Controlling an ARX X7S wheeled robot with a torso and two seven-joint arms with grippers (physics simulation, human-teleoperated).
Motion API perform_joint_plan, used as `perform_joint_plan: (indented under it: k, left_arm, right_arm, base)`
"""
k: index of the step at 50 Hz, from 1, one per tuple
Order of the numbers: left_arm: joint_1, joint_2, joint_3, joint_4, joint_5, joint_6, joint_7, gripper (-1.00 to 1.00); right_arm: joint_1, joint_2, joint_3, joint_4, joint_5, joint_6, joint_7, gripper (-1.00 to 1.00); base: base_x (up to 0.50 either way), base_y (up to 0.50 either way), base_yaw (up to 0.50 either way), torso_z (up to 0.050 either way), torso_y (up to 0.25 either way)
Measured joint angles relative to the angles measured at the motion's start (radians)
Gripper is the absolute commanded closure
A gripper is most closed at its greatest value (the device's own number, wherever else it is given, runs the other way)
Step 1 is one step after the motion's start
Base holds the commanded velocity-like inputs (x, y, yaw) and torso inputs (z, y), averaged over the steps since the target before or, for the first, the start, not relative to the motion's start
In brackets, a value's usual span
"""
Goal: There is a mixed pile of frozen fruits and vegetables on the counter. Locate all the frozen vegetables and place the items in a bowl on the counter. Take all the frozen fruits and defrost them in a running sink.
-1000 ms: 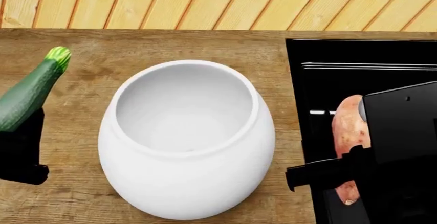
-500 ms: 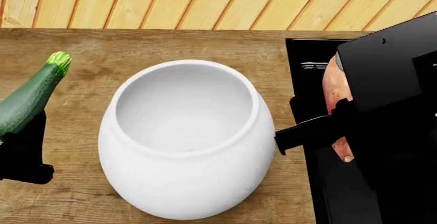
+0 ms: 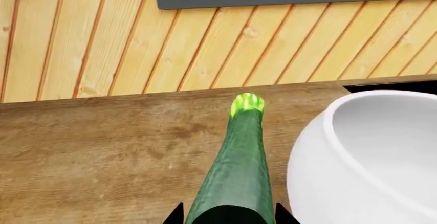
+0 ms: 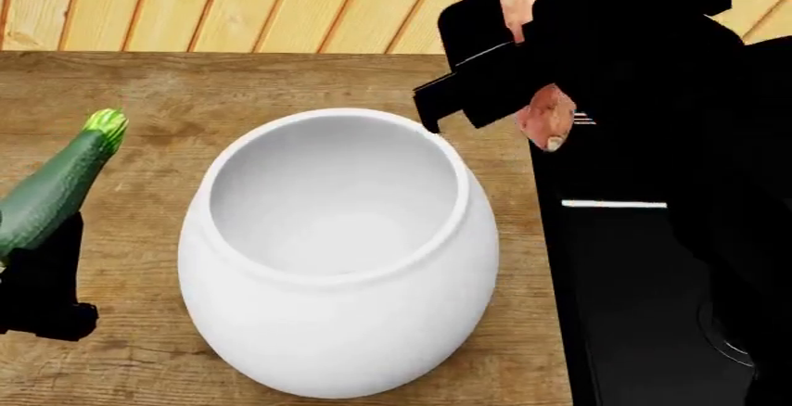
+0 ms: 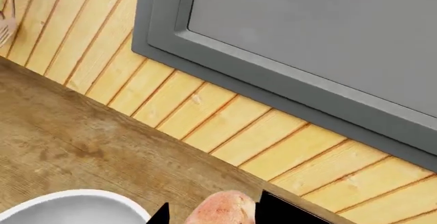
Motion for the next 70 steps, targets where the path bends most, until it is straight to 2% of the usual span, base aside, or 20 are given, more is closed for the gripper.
perform_joint_plan:
  k: [10,20,35,44,50,70]
  left_arm:
    - [-0.010,0.001,0.005,-0.009,-0.021,-0.009,-0.014,1.00]
    - [-0.013,-0.002,0.011,-0.012,-0.029,-0.017,-0.019,1.00]
    - [-0.007,-0.003,0.003,-0.018,-0.034,-0.008,-0.034,1.00]
    - [-0.001,-0.006,-0.006,-0.021,-0.041,0.000,-0.038,1.00]
    - [0.001,-0.005,-0.006,-0.023,-0.041,0.002,-0.037,1.00]
    - [0.010,-0.006,-0.005,-0.027,-0.046,0.007,-0.030,1.00]
  right_arm:
    - [0.135,-0.071,-0.044,0.234,0.042,-0.011,-0.088,1.00]
    - [0.193,-0.134,-0.046,0.389,0.103,0.000,-0.118,1.00]
    - [0.245,-0.108,-0.101,0.568,0.602,0.000,0.206,1.00]
    - [0.234,-0.086,-0.165,0.616,0.741,-0.008,0.299,1.00]
    - [0.223,-0.081,-0.207,0.644,0.760,-0.038,0.301,1.00]
    - [0.239,-0.115,-0.369,0.802,0.650,-0.186,0.139,1.00]
  base:
    - [0.00,0.00,0.00,0.000,0.000]
    - [0.00,0.00,0.00,0.000,0.000]
    - [0.00,0.00,0.00,0.000,0.000]
    - [0.00,0.00,0.00,0.000,0.000]
    - [0.00,0.00,0.00,0.000,0.000]
    - [0.00,0.00,0.00,0.000,0.000]
